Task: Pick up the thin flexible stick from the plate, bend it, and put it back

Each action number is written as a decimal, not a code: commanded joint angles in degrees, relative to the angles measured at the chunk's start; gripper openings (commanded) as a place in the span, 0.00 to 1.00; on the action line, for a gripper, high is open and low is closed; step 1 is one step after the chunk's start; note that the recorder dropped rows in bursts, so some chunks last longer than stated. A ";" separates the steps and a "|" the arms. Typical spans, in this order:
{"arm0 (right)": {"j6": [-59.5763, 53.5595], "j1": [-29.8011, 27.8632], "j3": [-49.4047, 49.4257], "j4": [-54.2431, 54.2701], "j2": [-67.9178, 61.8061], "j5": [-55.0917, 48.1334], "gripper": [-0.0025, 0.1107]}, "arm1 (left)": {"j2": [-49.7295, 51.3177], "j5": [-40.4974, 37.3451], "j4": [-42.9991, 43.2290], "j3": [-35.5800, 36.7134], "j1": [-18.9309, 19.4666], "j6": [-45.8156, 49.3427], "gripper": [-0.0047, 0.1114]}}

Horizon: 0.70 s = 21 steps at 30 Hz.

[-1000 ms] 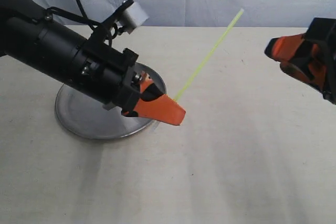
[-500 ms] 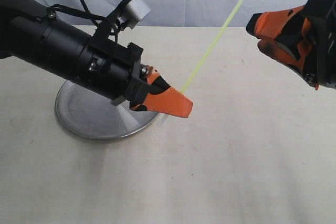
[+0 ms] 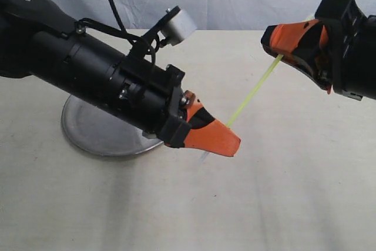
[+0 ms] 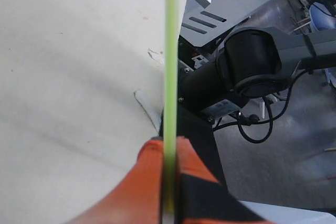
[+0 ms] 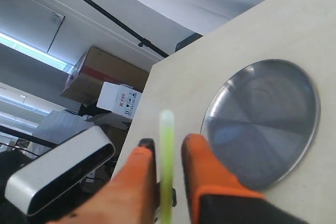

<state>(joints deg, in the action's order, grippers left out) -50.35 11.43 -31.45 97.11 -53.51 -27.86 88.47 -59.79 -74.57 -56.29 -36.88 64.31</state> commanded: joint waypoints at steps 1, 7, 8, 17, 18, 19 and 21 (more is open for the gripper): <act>-0.71 0.07 -0.33 -2.70 -0.10 -0.03 0.01 | -0.53 -0.76 -0.88 0.11 -0.39 0.56 0.04; -0.71 0.07 -0.33 -6.00 -0.10 2.41 0.01 | -0.53 -1.56 -1.61 0.11 -0.39 1.41 0.04; -0.71 0.07 -0.33 -6.39 -0.10 2.71 0.01 | -0.53 -1.56 -1.75 0.11 -0.39 1.52 0.04; -0.71 0.07 -0.33 -9.93 -0.10 3.10 0.01 | -0.53 -0.87 -5.53 0.11 -0.39 4.02 0.04; -0.71 0.07 -0.33 -10.21 -0.10 3.10 0.01 | -0.53 -0.56 -5.53 0.11 -0.39 4.16 0.04; -0.71 0.07 -0.33 -10.53 -0.10 3.10 0.01 | -0.53 -0.33 -5.65 0.11 -0.39 4.61 0.04; -0.71 0.07 -0.33 -11.70 -0.10 3.10 0.01 | -0.53 -0.22 -6.41 0.11 -0.39 5.35 0.04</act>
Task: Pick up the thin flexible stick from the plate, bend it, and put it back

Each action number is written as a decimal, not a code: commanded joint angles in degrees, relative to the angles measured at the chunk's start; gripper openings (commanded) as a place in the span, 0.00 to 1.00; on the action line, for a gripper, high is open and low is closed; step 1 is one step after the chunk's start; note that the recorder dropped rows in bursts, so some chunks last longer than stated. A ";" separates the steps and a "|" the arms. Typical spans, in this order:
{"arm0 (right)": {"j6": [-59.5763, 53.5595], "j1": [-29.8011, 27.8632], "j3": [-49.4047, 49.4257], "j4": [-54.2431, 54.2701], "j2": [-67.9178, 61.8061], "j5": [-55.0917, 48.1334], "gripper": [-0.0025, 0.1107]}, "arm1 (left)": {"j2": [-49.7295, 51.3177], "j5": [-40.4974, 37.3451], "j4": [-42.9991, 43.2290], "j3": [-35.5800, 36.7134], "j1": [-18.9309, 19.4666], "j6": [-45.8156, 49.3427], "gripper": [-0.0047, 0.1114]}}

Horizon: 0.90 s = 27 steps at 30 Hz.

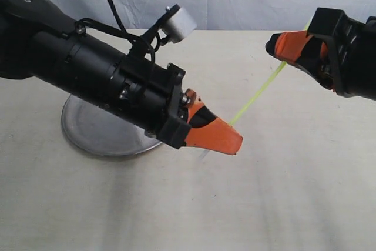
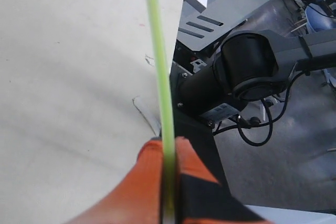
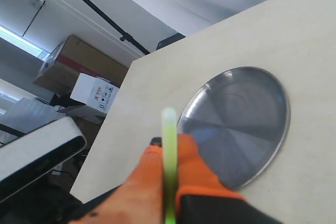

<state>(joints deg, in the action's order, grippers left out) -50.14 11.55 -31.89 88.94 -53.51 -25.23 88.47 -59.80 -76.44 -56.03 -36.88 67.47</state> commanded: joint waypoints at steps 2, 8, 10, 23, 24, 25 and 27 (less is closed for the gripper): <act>-0.92 -0.05 0.11 -4.35 -0.10 0.47 0.01 | -0.53 0.19 -5.49 -0.15 -0.39 2.44 0.04; -0.92 -0.05 0.11 -5.39 -0.10 0.11 0.01 | -0.53 0.96 -6.79 -0.60 -0.39 3.55 0.04; -0.92 -0.05 0.11 -5.99 -0.10 0.11 0.01 | -0.53 0.96 -6.89 -1.32 -0.39 3.64 0.04; -0.92 -0.05 0.11 -7.72 -0.10 0.11 0.01 | -0.53 1.94 -8.30 -2.26 -0.39 5.64 0.04; -0.92 -0.05 0.11 -7.86 -0.10 0.11 0.01 | -0.53 1.94 -8.64 -2.26 -0.39 6.22 0.04; -0.92 -0.05 0.11 -8.13 -0.10 0.11 0.01 | -0.53 1.94 -9.24 -2.26 -0.39 6.71 0.04; -0.92 -0.05 0.22 -8.37 -0.10 -0.12 0.01 | -0.53 1.94 -10.27 -2.26 -0.39 7.41 0.04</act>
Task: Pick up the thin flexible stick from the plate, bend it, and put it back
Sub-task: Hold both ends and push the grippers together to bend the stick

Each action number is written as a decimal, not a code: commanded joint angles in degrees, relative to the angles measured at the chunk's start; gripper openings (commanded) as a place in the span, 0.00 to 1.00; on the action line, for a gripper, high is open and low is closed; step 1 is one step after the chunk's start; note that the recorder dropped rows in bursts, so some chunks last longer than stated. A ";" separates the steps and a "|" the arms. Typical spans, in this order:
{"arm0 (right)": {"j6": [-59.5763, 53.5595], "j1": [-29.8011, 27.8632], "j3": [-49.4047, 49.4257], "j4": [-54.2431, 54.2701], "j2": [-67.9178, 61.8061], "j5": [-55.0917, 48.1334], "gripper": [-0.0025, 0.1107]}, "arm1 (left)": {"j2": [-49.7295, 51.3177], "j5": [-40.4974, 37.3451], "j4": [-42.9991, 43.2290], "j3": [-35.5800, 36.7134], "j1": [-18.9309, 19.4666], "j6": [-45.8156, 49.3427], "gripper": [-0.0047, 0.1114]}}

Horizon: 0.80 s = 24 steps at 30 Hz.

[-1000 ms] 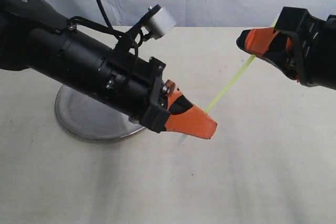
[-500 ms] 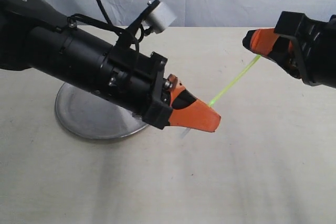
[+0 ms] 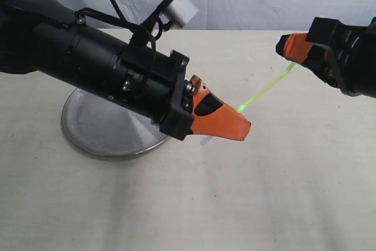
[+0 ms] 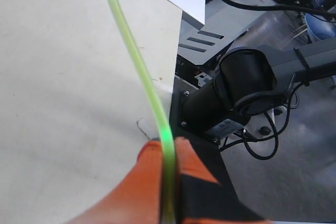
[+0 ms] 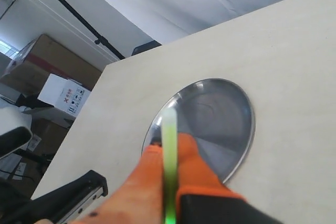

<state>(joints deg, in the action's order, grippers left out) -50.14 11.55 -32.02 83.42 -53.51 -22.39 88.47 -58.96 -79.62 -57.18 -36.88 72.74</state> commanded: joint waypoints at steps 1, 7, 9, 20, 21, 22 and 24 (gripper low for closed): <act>-0.92 -0.05 0.35 -2.84 -0.10 -3.15 0.01 | -0.53 1.11 -7.55 -1.12 -0.39 2.54 0.04; -0.92 -0.05 0.43 -3.33 -0.10 -4.00 0.01 | -0.53 1.25 -9.25 -1.12 -0.39 4.59 0.04; -0.92 -0.05 0.59 -3.33 -0.10 -3.99 0.01 | -0.53 1.34 -9.91 -1.12 -0.39 6.04 0.04; -1.36 -0.05 1.46 -3.05 -0.10 -3.99 0.01 | -0.53 1.39 -13.79 -1.12 -0.39 13.35 0.04; -2.13 -0.05 1.46 -1.95 -0.10 -3.99 0.01 | -0.53 1.39 -13.79 -1.12 -0.39 13.45 0.04; -2.77 -0.05 1.46 -1.07 -0.10 -3.88 0.01 | -0.53 1.39 -13.79 -1.12 -0.39 13.45 0.04; -5.34 -0.05 1.46 2.06 -0.10 -3.88 0.01 | -0.43 1.39 -13.79 -1.12 -0.39 13.75 0.04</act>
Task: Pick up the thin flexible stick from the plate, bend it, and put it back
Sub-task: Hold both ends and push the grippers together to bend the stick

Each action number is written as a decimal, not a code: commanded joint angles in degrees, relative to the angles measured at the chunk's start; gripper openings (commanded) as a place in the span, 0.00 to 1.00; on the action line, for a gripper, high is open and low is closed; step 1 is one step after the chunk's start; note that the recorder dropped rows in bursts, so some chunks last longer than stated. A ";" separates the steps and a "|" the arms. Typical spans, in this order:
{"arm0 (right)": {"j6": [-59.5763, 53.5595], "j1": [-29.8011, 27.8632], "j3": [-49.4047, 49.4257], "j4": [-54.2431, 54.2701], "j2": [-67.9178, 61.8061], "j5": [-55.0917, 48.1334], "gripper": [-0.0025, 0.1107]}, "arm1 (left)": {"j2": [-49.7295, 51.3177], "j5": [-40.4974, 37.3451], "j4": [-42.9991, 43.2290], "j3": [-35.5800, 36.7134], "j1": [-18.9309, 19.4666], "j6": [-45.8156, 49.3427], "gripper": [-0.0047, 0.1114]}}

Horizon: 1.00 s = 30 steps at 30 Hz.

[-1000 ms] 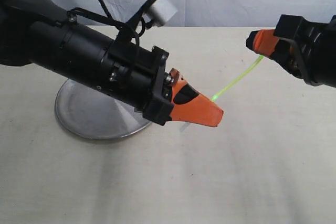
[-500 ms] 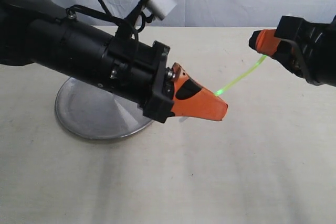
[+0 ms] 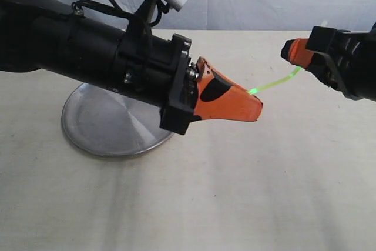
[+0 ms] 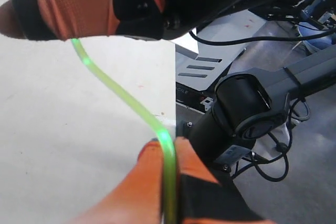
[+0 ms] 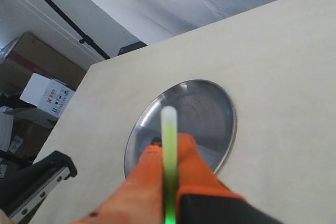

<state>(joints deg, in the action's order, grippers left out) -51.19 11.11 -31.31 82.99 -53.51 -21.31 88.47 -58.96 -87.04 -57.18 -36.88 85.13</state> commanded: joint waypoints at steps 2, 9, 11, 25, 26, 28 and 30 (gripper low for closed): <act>-6.50 0.38 0.75 4.87 -0.10 -5.20 0.01 | -0.43 1.39 -6.87 -1.12 -0.39 2.55 0.04; -8.23 0.38 0.75 6.22 -0.10 -7.07 0.01 | -0.43 1.13 -10.65 -1.12 -0.39 7.23 0.04; -8.31 0.38 0.75 6.22 -0.10 -7.31 0.01 | -0.43 1.00 -11.56 -1.12 -0.39 8.40 0.04; -12.02 0.38 0.75 9.46 -0.10 -10.58 0.01 | -0.43 2.75 -12.89 -1.12 -0.39 9.98 0.04; -12.02 0.38 0.75 9.46 -0.10 -10.58 0.01 | -0.43 2.75 -12.90 -1.12 -0.39 9.98 0.04; -12.02 0.38 0.75 9.46 -0.10 -10.58 0.01 | -0.43 2.75 -12.90 -1.12 -0.39 10.88 0.04; -12.14 0.38 0.75 9.46 -0.10 -10.96 0.01 | -0.43 2.75 -12.90 -1.12 -0.39 11.27 0.04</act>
<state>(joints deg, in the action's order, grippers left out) -62.24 10.90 -30.82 93.34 -53.62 -24.55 88.11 -60.17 -95.49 -57.56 -37.10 95.46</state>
